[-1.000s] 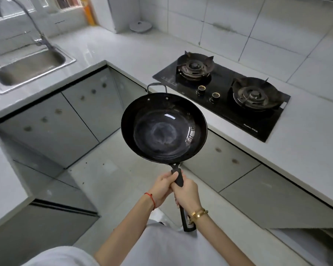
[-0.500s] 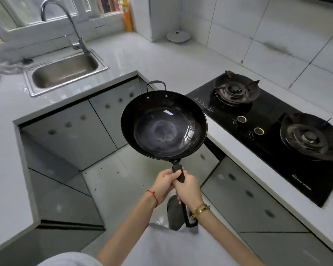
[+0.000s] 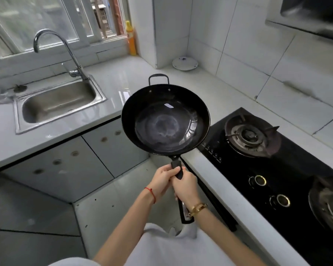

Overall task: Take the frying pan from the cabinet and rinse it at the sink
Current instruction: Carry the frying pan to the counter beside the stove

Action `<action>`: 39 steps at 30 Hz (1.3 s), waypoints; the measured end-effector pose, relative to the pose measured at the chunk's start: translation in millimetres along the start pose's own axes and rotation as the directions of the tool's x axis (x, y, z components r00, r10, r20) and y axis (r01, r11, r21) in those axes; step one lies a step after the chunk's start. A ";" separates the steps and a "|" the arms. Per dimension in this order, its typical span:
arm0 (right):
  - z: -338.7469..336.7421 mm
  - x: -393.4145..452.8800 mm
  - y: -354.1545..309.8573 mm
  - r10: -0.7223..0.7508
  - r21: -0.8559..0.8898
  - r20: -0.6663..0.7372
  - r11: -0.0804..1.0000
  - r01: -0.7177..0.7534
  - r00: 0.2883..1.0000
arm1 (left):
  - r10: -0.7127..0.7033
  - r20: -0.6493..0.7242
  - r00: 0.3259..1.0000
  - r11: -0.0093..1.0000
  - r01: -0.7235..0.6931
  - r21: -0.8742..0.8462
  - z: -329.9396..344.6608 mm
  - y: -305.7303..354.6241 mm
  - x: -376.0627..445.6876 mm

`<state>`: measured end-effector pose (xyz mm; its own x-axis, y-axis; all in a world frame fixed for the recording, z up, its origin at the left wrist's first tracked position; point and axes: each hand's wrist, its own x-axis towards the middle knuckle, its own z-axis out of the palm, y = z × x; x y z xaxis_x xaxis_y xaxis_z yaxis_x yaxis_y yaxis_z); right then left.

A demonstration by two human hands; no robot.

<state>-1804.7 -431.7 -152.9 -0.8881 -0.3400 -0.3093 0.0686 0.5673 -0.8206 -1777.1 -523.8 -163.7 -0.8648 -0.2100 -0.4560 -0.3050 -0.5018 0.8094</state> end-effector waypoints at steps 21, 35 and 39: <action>57.2 233.8 -107.1 0.266 0.216 -0.322 0.955 -0.203 0.908 | -0.278 0.337 0.899 0.954 0.217 0.208 -68.7 157.4 249.7; 116.5 328.9 -160.5 0.552 0.438 -0.520 0.827 -0.352 0.652 | -0.546 0.505 0.669 0.813 0.277 0.513 -106.4 221.2 357.6; 118.6 336.5 -159.8 0.586 0.476 -0.514 0.803 -0.360 0.626 | -0.574 0.519 0.633 0.801 0.303 0.516 -106.9 220.8 368.0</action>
<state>-2060.6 -725.7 -182.9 -0.7499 0.5050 -0.4274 0.5910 0.2211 -0.7758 -2120.0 -801.6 -192.3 -0.5795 0.5910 -0.5612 -0.7121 -0.0325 0.7013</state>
